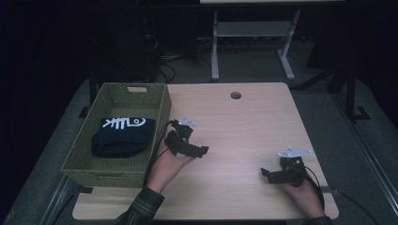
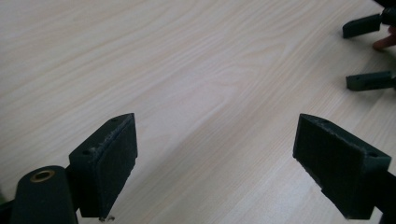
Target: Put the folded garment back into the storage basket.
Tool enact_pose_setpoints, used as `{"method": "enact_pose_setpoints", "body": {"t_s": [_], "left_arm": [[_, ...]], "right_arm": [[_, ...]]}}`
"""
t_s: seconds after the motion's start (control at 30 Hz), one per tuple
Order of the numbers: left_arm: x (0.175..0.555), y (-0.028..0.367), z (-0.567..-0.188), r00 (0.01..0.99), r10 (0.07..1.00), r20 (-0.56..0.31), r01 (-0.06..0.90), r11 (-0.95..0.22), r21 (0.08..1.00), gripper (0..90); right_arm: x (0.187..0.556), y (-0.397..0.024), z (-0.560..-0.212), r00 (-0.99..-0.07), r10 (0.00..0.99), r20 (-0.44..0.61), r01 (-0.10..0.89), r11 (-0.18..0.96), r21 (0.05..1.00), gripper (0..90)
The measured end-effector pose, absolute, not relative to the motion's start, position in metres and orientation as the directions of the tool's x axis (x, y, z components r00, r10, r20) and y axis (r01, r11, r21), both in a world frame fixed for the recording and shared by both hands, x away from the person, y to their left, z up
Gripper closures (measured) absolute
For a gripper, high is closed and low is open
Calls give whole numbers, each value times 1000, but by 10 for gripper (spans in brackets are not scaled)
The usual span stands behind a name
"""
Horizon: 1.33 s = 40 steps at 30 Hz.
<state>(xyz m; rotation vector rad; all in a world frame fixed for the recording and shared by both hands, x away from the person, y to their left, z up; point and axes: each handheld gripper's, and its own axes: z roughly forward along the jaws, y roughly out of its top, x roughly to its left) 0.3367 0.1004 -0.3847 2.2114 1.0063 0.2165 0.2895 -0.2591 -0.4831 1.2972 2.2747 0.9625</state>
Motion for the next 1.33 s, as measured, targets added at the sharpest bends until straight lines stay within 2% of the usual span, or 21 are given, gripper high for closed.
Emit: {"method": "enact_pose_setpoints", "body": {"t_s": [0.13, 0.27, 0.63, 0.87, 1.03, 1.13, 1.33], "left_arm": [[334, 93, -398, 703, 704, -101, 580, -486, 654, 135], [332, 90, -413, 706, 697, -121, 580, -473, 663, 135], [333, 86, -454, 714, 697, -65, 566, -521, 639, 133], [332, 86, -467, 703, 709, -53, 570, -517, 639, 132], [329, 87, -473, 707, 707, 5, 519, -524, 675, 130], [326, 90, -479, 706, 708, 8, 484, -490, 725, 127], [326, 90, -479, 707, 708, 9, 484, -493, 723, 129]], "right_arm": [[289, -259, -483, -519, 854, 32, 617, 349, 705, 39], [289, -259, -483, -519, 854, 32, 618, 349, 705, 39], [289, -259, -483, -519, 854, 31, 617, 350, 704, 39], [289, -259, -483, -519, 854, 31, 618, 350, 704, 39], [289, -259, -483, -519, 854, 31, 618, 350, 704, 39], [289, -259, -483, -519, 854, 31, 618, 350, 704, 39], [290, -259, -483, -521, 853, 26, 614, 353, 706, 39]]}}
